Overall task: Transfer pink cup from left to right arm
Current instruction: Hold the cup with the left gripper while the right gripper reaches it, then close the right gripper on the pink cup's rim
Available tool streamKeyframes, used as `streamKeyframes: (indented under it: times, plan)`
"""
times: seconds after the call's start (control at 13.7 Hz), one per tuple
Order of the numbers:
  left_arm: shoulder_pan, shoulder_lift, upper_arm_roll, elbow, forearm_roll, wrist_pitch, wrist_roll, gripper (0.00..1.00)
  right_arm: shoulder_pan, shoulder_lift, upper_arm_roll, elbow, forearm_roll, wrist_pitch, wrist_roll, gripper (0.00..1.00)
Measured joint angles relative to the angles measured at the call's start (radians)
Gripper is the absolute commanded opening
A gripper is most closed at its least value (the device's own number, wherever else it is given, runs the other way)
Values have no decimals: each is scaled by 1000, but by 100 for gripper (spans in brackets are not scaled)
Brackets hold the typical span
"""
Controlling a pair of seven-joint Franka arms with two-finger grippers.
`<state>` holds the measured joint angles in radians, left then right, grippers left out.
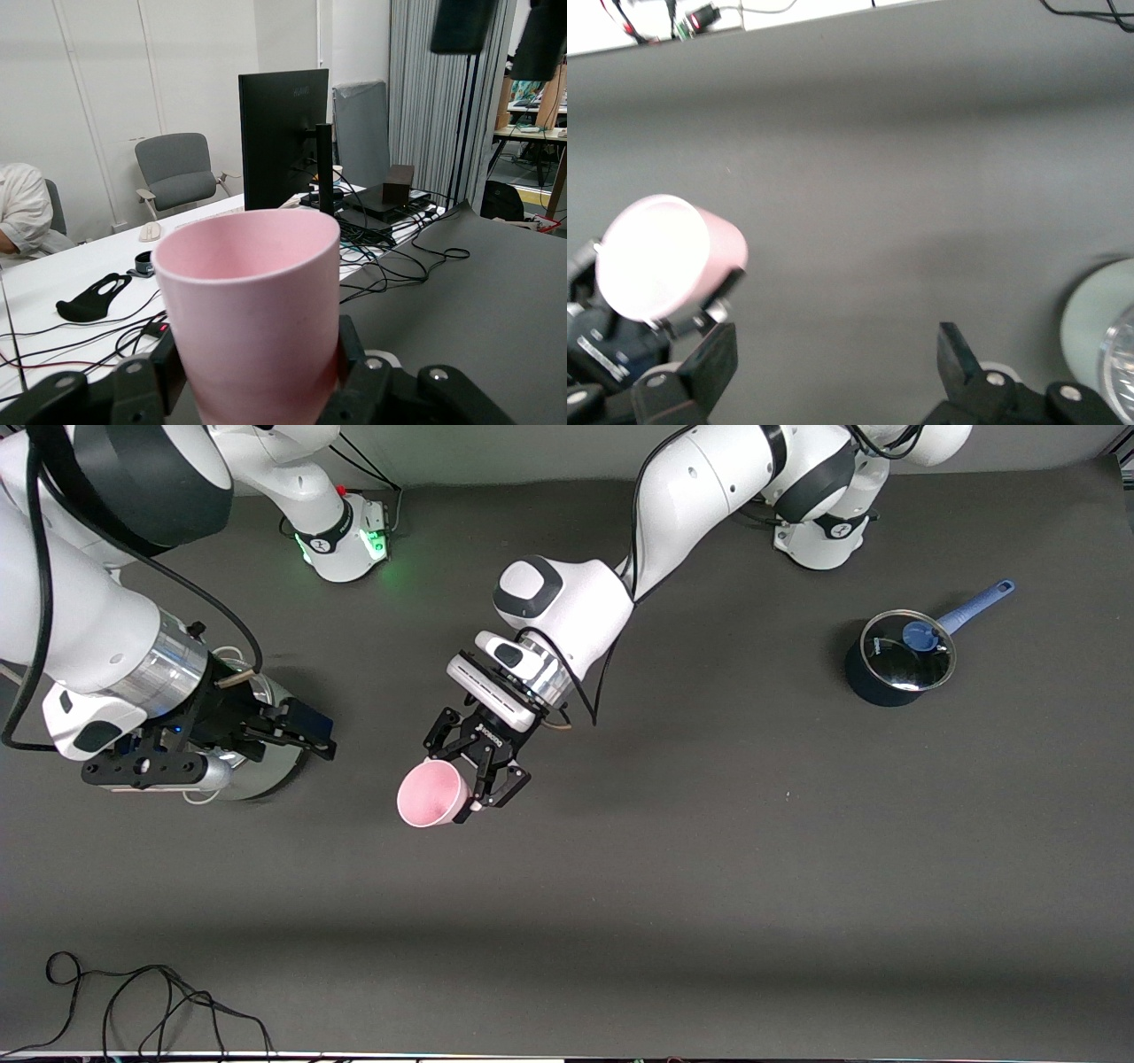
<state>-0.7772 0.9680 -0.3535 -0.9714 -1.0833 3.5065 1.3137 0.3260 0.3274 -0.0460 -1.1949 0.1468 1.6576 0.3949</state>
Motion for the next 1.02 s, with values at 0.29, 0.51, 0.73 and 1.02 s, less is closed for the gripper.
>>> streamKeyframes:
  times: [0.29,0.51,0.73,1.02]
  plan:
    - [0,0,1,0,0,0,0,0,62,79,1,48,0,39,86,100]
    - [0,0,3,0,0,0,0,0,83,109,1,56,0,54,104,99]
    - [0,0,5,0,0,0,0,0,88,142,1,57,0,68,109,89]
    - [0,0,6,0,0,0,-1,0,88,149,1,64,0,75,110,66]
